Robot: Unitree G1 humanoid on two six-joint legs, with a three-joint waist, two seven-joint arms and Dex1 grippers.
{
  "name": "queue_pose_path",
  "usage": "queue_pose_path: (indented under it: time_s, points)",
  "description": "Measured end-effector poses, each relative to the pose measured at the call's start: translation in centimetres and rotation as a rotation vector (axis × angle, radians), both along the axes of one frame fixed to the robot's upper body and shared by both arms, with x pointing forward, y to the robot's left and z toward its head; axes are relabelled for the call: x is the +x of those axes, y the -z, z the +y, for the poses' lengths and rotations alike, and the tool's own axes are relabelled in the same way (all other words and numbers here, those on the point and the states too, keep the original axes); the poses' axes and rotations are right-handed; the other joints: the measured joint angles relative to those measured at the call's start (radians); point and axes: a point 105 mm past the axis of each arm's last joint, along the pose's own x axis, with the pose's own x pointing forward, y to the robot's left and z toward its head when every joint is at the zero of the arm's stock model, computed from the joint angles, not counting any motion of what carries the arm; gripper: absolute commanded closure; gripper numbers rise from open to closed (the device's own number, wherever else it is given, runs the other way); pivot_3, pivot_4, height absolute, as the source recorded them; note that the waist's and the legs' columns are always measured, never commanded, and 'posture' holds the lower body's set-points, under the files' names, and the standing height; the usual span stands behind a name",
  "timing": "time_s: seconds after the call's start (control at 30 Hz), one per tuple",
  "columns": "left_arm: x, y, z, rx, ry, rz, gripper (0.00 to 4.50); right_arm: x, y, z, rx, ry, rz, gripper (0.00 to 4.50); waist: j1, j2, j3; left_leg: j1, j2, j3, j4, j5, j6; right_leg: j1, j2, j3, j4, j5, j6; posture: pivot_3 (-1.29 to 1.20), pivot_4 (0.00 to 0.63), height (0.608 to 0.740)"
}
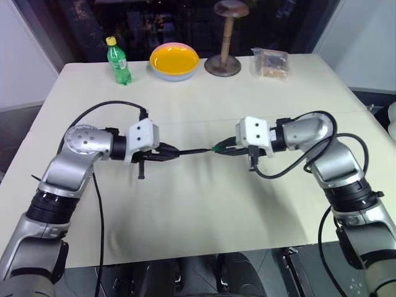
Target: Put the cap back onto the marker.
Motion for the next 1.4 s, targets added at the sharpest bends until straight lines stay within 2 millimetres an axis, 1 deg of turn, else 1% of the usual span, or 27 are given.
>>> queue_pose_path:
  time_s: [0.57,0.67,1.0,1.4]
  points:
    - [0.1,0.3,0.2,-0.002,-0.02,0.02,4.5,0.3,0.4,0.4,0.014,0.015,0.011,4.48,0.0,0.0,0.0,0.0,0.0,0.0,0.0,0.0,0.0,0.0,0.0,0.0,0.0,0.0,0.0,0.0,0.15,0.74]
    - [-0.1,0.2,-0.2,-0.004,-0.005,0.013,4.5,0.3,0.4,1.0,0.014,-0.01,0.007,4.48,0.0,0.0,0.0,0.0,0.0,0.0,0.0,0.0,0.0,0.0,0.0,0.0,0.0,0.0,0.0,0.0,0.15,0.74]
    - [-0.2,0.1,-0.2,-0.003,-0.005,0.01,4.5,0.3,0.3,1.0,0.007,-0.02,-0.006,4.48,0.0,0.0,0.0,0.0,0.0,0.0,0.0,0.0,0.0,0.0,0.0,0.0,0.0,0.0,0.0,0.0,0.15,0.74]
    - [-0.1,0.1,-0.2,0.016,0.026,-0.07,4.5,0.1,0.3,1.3,0.02,-0.031,0.037,4.48,0.0,0.0,0.0,0.0,0.0,0.0,0.0,0.0,0.0,0.0,0.0,0.0,0.0,0.0,0.0,0.0,0.15,0.74]
